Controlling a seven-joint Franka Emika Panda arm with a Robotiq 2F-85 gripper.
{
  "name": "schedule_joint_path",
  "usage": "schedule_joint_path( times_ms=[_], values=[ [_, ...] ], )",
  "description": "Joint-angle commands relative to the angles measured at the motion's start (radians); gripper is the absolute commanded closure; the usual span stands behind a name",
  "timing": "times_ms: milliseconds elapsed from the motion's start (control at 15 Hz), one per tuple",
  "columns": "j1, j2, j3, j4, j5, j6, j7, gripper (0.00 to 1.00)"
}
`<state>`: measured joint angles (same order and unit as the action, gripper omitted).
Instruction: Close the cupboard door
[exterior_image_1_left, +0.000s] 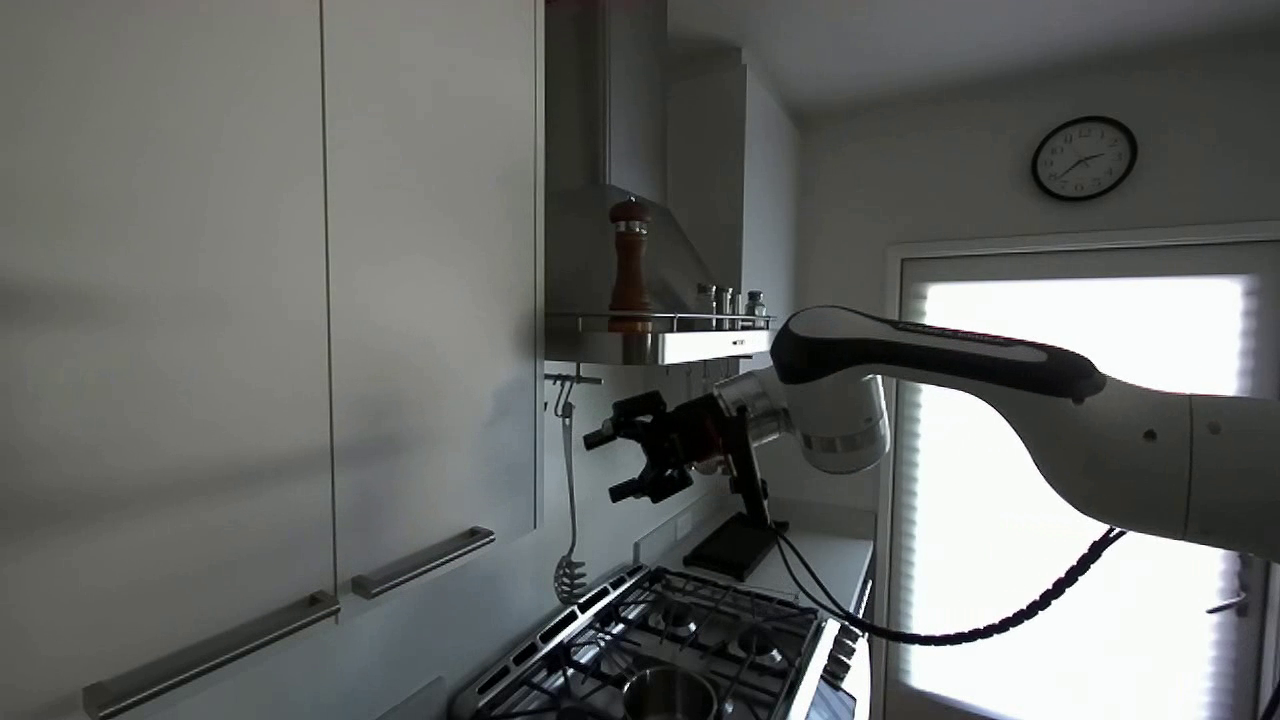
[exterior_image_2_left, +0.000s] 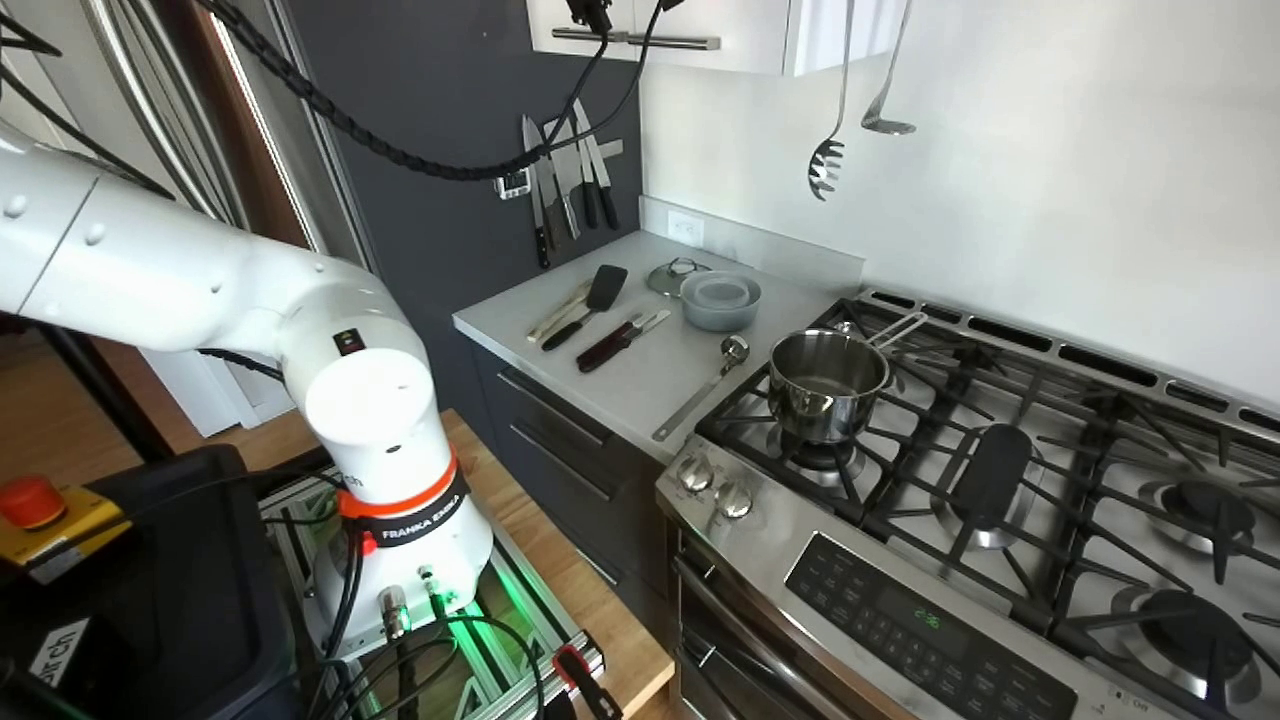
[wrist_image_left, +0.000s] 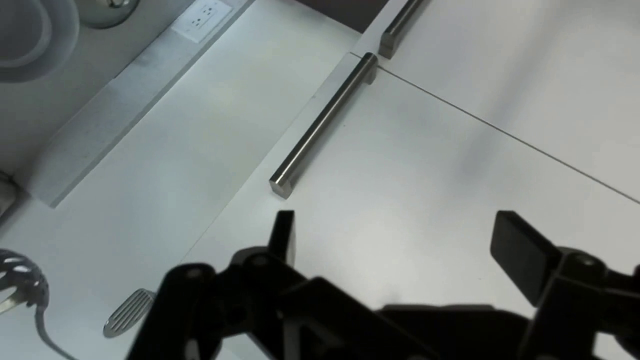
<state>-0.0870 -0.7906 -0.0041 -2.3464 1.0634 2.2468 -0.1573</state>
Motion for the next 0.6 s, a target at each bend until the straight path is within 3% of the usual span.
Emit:
schedule_joint_path(
  times_ms=[0,267,533],
  values=[
    [-0.010,-0.122,-0.054,-0.056,-0.144,-0.072,-0.041,0.00],
    [-0.012,-0.214,-0.111,-0.065,-0.311,-0.166,-0.061,0.00],
    [0.018,-0.287,-0.158,-0.066,-0.405,-0.234,-0.108,0.00]
  ],
)
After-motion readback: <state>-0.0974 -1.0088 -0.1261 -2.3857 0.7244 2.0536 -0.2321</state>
